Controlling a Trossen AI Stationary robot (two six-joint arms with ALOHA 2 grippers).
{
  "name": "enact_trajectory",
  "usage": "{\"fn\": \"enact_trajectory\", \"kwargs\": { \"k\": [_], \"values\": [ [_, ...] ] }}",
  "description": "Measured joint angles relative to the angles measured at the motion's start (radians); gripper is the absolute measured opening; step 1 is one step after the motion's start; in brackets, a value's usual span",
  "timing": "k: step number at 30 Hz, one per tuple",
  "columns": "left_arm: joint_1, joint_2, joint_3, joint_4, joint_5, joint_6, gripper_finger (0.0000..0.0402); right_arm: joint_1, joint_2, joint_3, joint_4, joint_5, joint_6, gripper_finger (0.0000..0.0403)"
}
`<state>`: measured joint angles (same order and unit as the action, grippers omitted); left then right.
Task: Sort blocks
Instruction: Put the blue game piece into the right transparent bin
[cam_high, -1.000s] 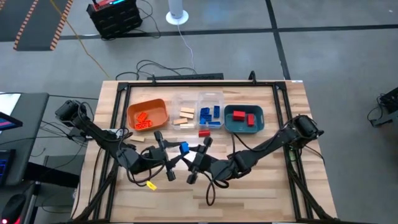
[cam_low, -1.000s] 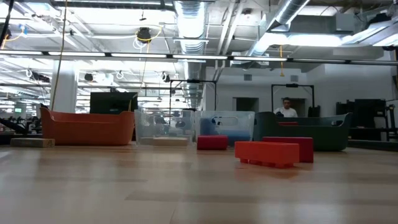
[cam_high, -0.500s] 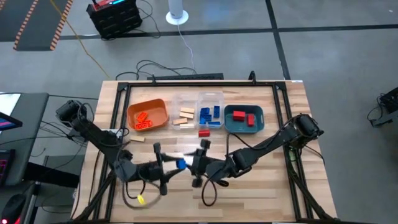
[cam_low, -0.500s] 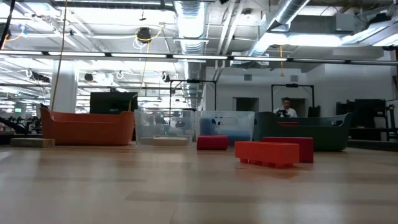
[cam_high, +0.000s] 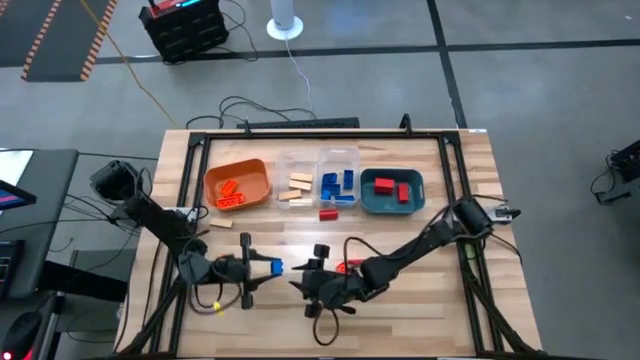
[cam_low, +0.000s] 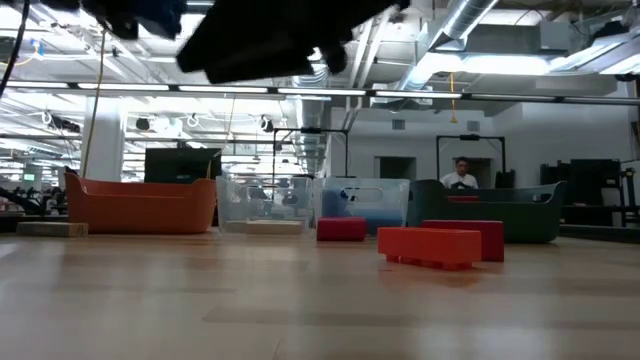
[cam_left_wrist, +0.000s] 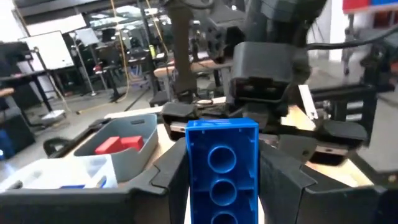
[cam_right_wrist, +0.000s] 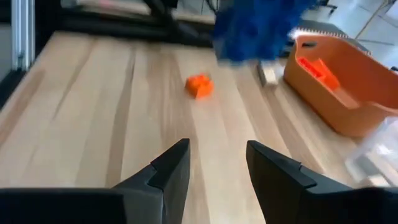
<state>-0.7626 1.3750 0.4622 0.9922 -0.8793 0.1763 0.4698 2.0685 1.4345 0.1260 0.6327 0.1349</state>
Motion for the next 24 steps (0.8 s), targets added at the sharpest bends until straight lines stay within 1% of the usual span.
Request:
{"fn": "enact_trajectory", "kwargs": {
  "k": [3,5,8,13,14,17,19,21,24],
  "values": [
    [0.024,0.0,-0.062,0.121,0.053,-0.022,0.0144,-0.014,0.011,0.001,0.07,-0.009,-0.012,0.0192],
    [0.035,0.0,-0.09,0.175,0.077,-0.03,0.0144,-0.028,0.013,0.001,0.074,-0.038,-0.019,0.0192],
    [0.044,0.0,-0.105,0.187,0.084,-0.035,0.0144,-0.061,0.015,0.001,0.089,-0.139,-0.024,0.0192],
    [0.045,0.0,-0.105,0.187,0.086,-0.032,0.0144,-0.103,0.015,-0.004,0.119,-0.171,-0.065,0.0191],
    [0.044,0.0,-0.105,0.188,0.086,-0.031,0.0144,-0.109,0.015,-0.026,0.162,-0.193,-0.065,0.0191],
    [0.044,0.0,-0.105,0.189,0.086,-0.033,0.0144,-0.13,0.014,-0.169,0.423,-0.271,-0.058,0.0191],
    [0.044,0.0,-0.105,0.189,0.086,-0.04,0.0144,-0.141,0.016,-0.275,0.58,-0.272,-0.034,0.0191],
    [0.044,0.0,-0.105,0.189,0.086,-0.041,0.0144,-0.147,0.016,-0.348,0.701,-0.271,-0.016,0.0191],
    [0.052,0.0,-0.105,0.189,0.085,-0.04,0.0144,-0.14,0.014,-0.372,0.848,-0.267,-0.061,0.0191]
  ]
}}
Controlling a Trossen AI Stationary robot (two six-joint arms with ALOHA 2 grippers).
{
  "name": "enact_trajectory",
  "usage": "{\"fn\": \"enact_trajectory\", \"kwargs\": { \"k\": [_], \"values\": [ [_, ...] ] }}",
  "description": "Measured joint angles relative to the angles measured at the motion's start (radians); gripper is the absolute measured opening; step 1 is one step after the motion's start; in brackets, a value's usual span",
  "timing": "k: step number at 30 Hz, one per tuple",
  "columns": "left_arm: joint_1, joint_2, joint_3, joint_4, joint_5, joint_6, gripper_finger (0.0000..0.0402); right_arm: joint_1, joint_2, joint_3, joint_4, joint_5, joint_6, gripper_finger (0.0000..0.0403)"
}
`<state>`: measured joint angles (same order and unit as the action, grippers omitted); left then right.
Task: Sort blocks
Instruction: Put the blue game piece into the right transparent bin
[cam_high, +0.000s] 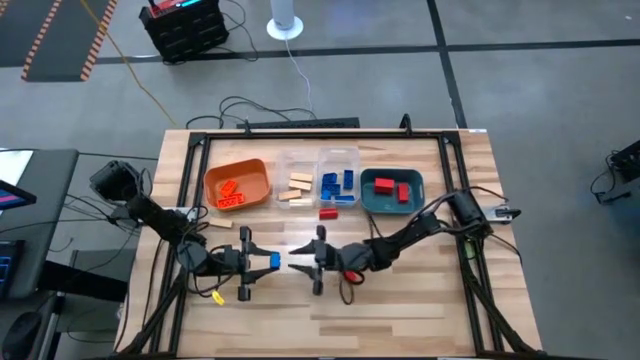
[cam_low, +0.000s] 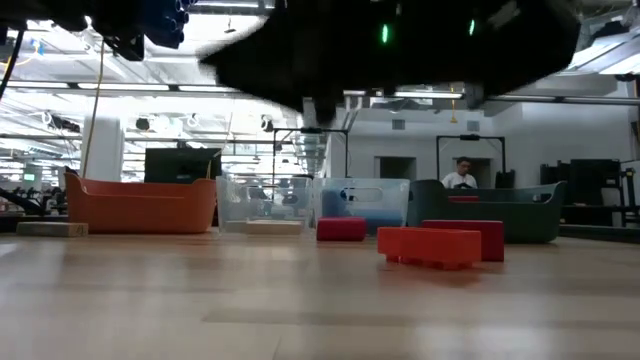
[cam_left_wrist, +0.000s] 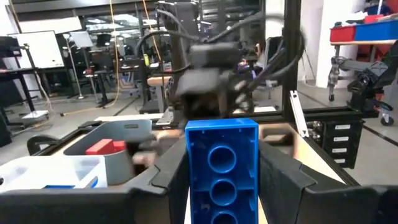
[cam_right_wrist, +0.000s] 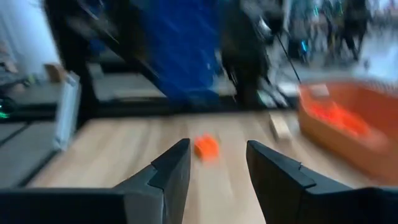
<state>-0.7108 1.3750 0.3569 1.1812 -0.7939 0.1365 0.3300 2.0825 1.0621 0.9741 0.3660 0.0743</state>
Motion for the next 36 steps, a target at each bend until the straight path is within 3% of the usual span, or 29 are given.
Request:
{"fn": "enact_trajectory", "kwargs": {
  "k": [3,7,10,16,20,36],
  "values": [
    [0.023,0.0,0.0,0.0,0.005,-0.005,0.0144,0.016,-0.002,0.063,-0.02,-0.003,-0.074,0.0191],
    [0.052,0.015,-0.002,0.019,0.044,-0.007,0.0144,0.005,-0.002,0.177,-0.284,-0.006,-0.07,0.0194],
    [0.062,0.026,0.0,0.057,0.091,-0.004,0.0144,-0.018,0.001,0.216,-0.373,-0.047,-0.068,0.0208],
    [0.059,0.033,0.001,0.068,0.128,0.009,0.0144,-0.058,0.0,0.226,-0.378,-0.147,-0.059,0.0266],
    [0.058,0.034,0.001,0.067,0.127,0.02,0.0144,-0.048,0.0,0.226,-0.347,-0.155,-0.083,0.0294],
    [0.057,0.034,0.001,0.057,0.126,0.025,0.0144,-0.029,0.0,0.28,-0.317,-0.151,-0.129,0.0295]
  ]
}}
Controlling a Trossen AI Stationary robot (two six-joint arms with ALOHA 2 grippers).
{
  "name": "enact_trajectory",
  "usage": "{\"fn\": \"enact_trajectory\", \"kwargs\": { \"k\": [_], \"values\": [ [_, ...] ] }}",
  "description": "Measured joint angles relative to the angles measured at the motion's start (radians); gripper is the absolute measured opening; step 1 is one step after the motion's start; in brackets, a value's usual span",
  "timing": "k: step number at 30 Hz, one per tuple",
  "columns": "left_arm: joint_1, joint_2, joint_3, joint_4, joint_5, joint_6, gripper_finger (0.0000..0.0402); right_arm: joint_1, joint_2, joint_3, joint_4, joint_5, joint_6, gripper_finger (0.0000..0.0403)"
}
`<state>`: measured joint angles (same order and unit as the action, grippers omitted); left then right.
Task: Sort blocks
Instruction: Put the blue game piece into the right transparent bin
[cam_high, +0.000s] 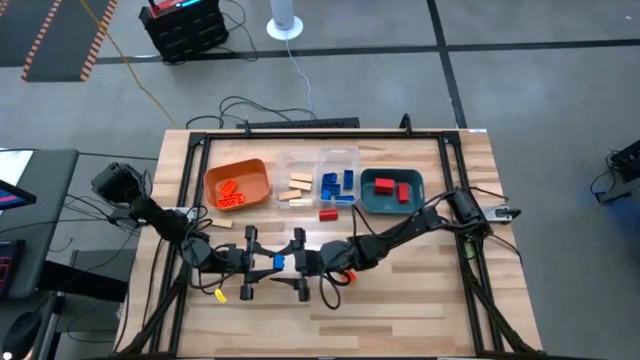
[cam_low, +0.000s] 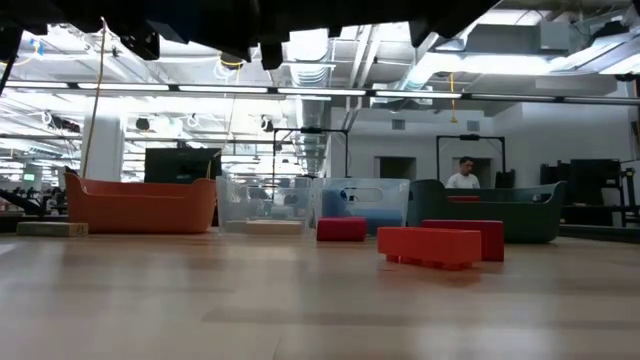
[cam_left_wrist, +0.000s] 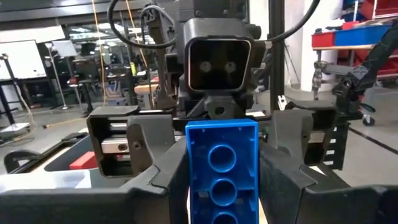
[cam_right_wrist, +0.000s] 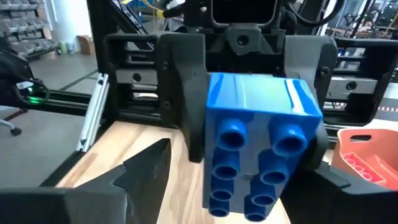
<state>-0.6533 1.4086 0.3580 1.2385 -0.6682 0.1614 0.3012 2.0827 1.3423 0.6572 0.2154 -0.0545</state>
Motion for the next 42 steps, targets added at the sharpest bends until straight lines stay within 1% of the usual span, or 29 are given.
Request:
{"fn": "enact_trajectory", "kwargs": {
  "k": [4,7,9,13,19,23,27,32,36,38,40,42],
  "values": [
    [0.0,0.0,0.0,0.0,0.0,0.0,0.0144,0.0,0.0,0.003,-0.021,0.0,0.0,0.0284],
    [0.0,0.0,0.0,-0.007,0.0,-0.002,0.0144,0.0,0.0,0.003,-0.035,0.015,0.0,0.026],
    [0.0,0.0,0.0,-0.021,0.0,-0.009,0.0144,0.0,0.0,0.003,-0.032,0.019,0.0,0.0234],
    [0.0,0.0,0.0,-0.035,-0.004,-0.009,0.0144,-0.001,0.0,0.003,-0.035,0.027,0.003,0.0164],
    [0.0,0.0,-0.001,-0.045,-0.013,-0.031,0.0144,-0.005,0.0,0.003,-0.068,0.031,0.03,0.0161],
    [-0.001,0.0,-0.001,-0.055,-0.086,-0.053,0.0154,-0.01,-0.001,0.005,-0.104,0.039,0.057,0.0161],
    [-0.004,-0.019,-0.001,-0.07,-0.123,-0.077,0.0196,-0.011,0.0,0.004,-0.137,0.053,0.078,0.0161],
    [-0.012,-0.063,-0.001,-0.136,-0.195,-0.08,0.0254,-0.017,-0.004,0.003,-0.2,0.069,0.108,0.0165],
    [-0.041,-0.152,0.0,-0.253,-0.264,-0.09,0.0275,-0.017,-0.03,0.001,-0.29,0.097,0.142,0.0167],
    [-0.056,-0.205,0.0,-0.344,-0.302,-0.121,0.0277,-0.017,-0.048,0.001,-0.33,0.106,0.161,0.0168],
    [-0.065,-0.26,0.0,-0.434,-0.327,-0.164,0.0278,-0.017,-0.068,0.001,-0.385,0.141,0.182,0.0168],
    [-0.067,-0.306,0.0,-0.514,-0.331,-0.211,0.0278,-0.018,-0.082,0.001,-0.437,0.179,0.202,0.0168]
  ]
}}
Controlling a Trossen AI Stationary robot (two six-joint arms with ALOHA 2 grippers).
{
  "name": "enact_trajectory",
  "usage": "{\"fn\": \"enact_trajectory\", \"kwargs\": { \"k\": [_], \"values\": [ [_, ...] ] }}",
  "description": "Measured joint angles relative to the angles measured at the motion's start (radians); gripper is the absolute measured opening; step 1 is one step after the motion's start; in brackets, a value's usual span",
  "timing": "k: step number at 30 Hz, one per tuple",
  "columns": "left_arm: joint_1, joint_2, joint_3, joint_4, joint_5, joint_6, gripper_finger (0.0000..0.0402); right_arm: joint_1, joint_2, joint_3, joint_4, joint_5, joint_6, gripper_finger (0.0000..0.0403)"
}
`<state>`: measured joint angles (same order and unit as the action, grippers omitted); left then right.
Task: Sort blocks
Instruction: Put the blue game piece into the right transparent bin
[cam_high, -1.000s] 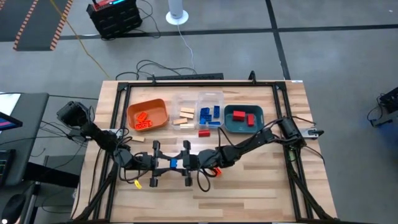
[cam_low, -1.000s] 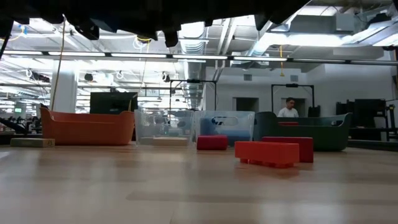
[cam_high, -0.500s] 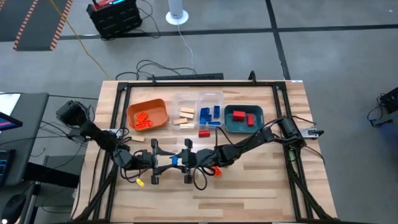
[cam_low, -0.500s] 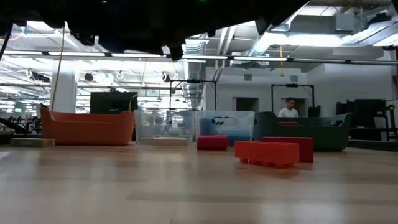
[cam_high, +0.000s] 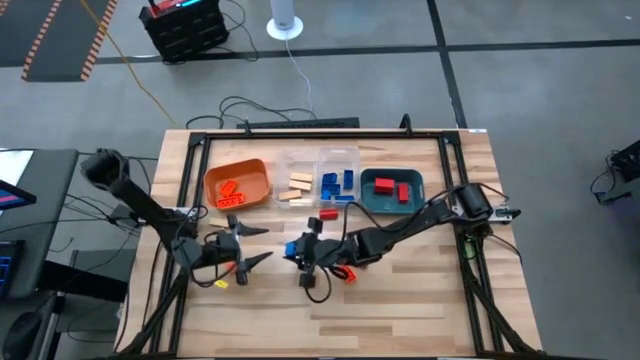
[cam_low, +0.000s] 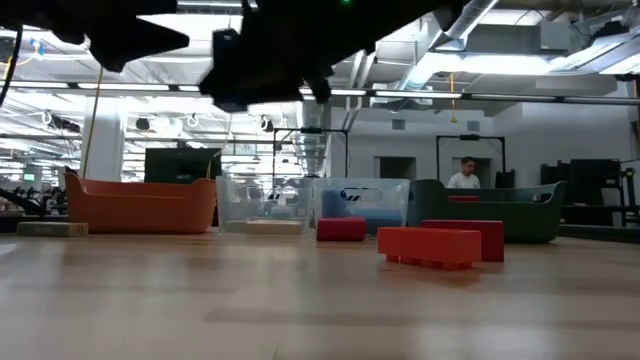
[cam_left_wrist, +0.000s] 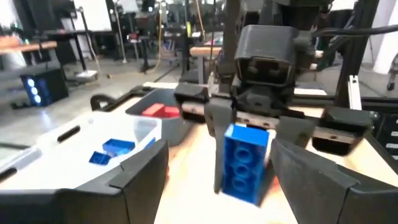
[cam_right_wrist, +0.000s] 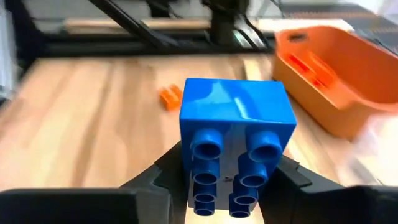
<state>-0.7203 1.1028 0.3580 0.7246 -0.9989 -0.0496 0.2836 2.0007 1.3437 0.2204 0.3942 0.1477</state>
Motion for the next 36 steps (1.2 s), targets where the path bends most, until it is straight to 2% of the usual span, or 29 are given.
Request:
{"fn": "enact_trajectory", "kwargs": {
  "k": [9,12,18,21,27,36],
  "values": [
    [0.0,-0.108,0.0,-0.235,-0.001,-0.179,0.0278,-0.039,-0.082,0.0,-0.342,0.115,0.155,0.0171],
    [0.0,-0.112,0.0,-0.26,-0.001,-0.201,0.0278,-0.089,-0.133,0.0,-0.494,0.148,0.249,0.0172],
    [0.007,-0.111,0.0,-0.265,-0.001,-0.202,0.0275,-0.231,-0.2,0.001,-0.744,0.148,0.42,0.0181],
    [0.009,-0.111,0.0,-0.265,-0.001,-0.202,0.0275,-0.302,-0.195,0.001,-0.802,0.092,0.439,0.0182],
    [0.009,-0.111,0.0,-0.272,0.0,-0.205,0.0275,-0.397,-0.152,0.0,-0.823,-0.104,0.421,0.0187],
    [0.009,-0.111,0.0,-0.319,0.034,-0.215,0.0274,-0.403,-0.156,0.018,-0.865,-0.115,0.331,0.0221]
  ]
}}
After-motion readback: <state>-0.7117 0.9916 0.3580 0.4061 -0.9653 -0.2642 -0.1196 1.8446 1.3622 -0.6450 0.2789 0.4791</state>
